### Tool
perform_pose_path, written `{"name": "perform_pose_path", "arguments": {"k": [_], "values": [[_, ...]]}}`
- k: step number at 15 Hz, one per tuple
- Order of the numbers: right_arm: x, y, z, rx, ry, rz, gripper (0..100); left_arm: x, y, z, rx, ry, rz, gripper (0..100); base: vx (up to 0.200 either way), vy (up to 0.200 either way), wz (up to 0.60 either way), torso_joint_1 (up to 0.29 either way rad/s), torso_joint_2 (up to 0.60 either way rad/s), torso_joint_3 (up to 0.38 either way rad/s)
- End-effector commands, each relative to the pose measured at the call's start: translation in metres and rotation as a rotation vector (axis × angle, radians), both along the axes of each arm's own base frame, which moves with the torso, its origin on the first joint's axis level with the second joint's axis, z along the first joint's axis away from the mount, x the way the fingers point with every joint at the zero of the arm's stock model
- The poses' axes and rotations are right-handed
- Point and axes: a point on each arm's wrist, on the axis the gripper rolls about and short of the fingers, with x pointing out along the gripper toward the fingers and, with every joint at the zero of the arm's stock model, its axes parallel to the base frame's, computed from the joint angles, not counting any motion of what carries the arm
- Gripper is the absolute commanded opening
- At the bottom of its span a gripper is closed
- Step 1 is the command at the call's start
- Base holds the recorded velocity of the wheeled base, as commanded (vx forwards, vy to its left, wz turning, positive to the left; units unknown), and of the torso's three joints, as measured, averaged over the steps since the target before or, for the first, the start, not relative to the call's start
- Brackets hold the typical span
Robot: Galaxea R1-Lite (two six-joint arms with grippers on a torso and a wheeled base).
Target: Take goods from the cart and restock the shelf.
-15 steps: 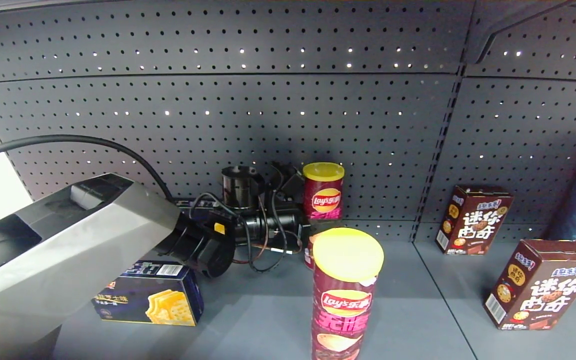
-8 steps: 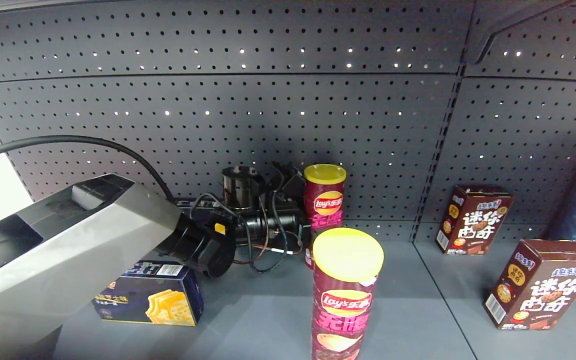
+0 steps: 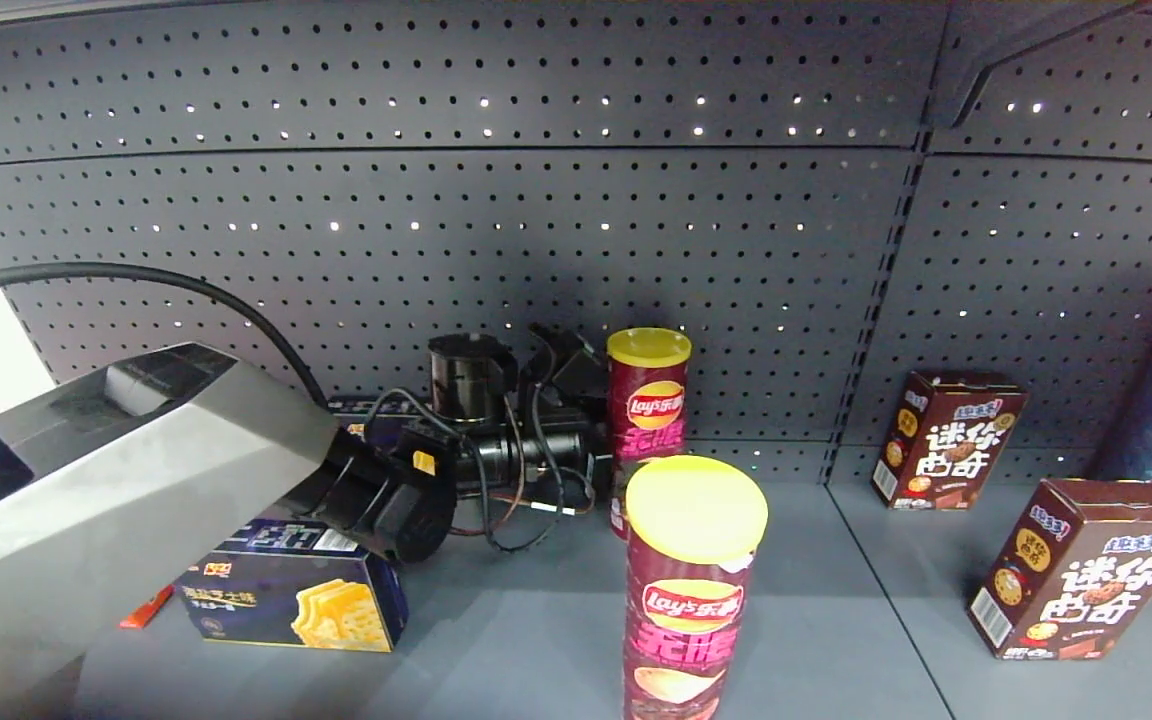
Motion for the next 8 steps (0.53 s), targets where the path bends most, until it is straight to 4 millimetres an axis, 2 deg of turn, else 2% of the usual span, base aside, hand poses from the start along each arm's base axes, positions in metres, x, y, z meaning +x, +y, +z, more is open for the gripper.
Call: {"name": "perform_pose_path", "arguments": {"k": [1, 8], "values": [[0.000, 0.000, 0.000, -0.001, 0.001, 0.000, 100, -0.006, 0.005, 0.014, -0.011, -0.020, 0.004, 100, 0.000, 0.000, 0.00, 0.000, 0.00, 0.000], [0.000, 0.000, 0.000, -0.001, 0.001, 0.002, 100, -0.039, 0.023, 0.035, -0.004, -0.026, 0.009, 100, 0.000, 0.000, 0.00, 0.000, 0.00, 0.000]]}}
